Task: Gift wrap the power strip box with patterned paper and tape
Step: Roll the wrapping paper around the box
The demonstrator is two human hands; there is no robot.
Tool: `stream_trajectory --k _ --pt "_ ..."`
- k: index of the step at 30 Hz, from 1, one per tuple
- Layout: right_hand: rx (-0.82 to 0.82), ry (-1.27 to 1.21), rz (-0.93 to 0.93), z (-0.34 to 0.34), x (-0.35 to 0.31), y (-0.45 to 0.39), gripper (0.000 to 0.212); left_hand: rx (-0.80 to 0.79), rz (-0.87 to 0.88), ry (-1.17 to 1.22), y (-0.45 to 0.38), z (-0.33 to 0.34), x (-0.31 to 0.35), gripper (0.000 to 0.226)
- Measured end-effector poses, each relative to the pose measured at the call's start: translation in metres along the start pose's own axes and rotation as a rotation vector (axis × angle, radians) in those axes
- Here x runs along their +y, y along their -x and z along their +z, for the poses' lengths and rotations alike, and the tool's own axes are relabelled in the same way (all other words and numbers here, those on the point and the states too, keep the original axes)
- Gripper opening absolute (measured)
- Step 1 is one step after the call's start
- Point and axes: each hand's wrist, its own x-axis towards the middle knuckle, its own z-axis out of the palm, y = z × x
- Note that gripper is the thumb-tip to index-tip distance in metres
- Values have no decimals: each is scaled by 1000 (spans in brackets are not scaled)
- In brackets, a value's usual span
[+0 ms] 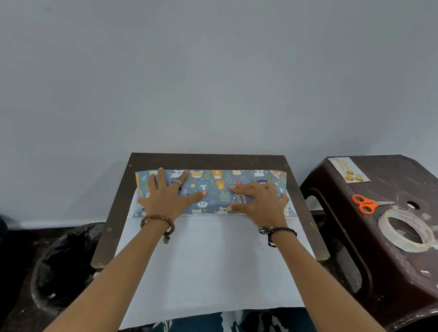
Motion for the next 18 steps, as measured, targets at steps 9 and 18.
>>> stream_trajectory --k 9,18 --pt "26 -21 -4 0 0 2 45 64 20 -26 2 4 -2 78" --pt "43 -31 -5 5 2 3 46 410 164 441 54 23 -9 22"
